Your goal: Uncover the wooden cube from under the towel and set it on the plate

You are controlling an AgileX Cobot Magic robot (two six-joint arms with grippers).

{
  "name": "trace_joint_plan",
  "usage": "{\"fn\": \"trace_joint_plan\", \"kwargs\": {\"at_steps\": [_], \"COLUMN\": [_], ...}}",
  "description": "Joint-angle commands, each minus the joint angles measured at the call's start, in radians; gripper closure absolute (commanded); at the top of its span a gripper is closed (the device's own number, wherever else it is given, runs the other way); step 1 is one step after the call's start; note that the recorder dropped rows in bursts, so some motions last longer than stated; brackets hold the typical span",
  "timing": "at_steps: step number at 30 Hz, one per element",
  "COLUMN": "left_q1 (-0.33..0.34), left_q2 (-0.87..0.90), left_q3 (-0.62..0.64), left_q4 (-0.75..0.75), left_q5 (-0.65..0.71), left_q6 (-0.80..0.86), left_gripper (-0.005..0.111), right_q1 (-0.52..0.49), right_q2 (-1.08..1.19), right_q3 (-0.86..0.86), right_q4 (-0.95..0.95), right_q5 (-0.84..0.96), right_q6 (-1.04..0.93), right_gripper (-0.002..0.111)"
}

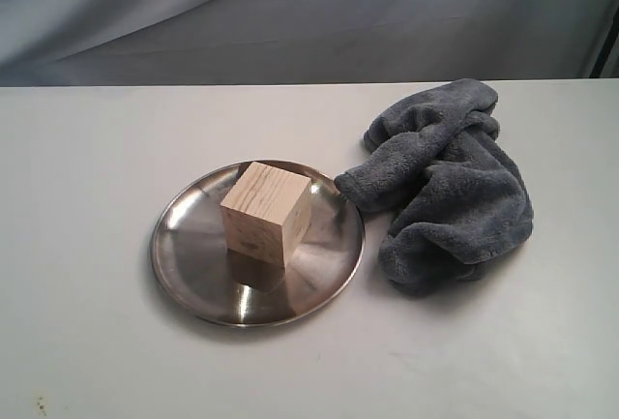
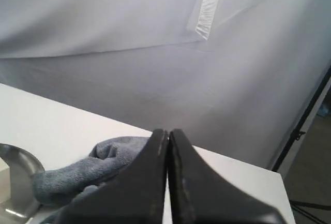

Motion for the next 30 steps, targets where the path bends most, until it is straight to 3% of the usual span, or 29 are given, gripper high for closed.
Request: {"fn": "trace_joint_plan", "kwargs": {"at_steps": [1,11,13,22,27,30], "left_q1": [0.001,0.001,0.001,0.001,0.001,0.001], "left_q2": [-0.003,-0.003,-0.003,-0.003,-0.003,-0.003], "left_q3": [0.0,0.0,0.0,0.0,0.0,0.0], "left_q4": [-0.006,-0.006,-0.006,-0.006,-0.006,-0.006], "left_q5": [-0.011,-0.011,-0.011,-0.011,-0.011,-0.011], "left_q6": [-0.004,-0.004,-0.004,-0.004,-0.004,-0.004], "left_gripper": [0.107,0.107,0.107,0.107,0.107,0.107], "right_q1": [-0.007,-0.005,-0.005,-0.005,-0.005,-0.005], "right_q2": [-0.169,-0.464,-0.489,-0.489,-0.489,-0.489], "right_q3": [0.09,0.209,0.211,0.209,0.285,0.461], "right_q4": [0.082,0.131,0.124,0.124,0.085,-0.254], "right_q5": [0.011,0.166,0.23,0.214,-0.01,-0.207], "right_q6": [0.007,0.012,0.012,0.012,0.053,0.434], "right_gripper": [0.108,0.108,0.108,0.108,0.108,0.108]}}
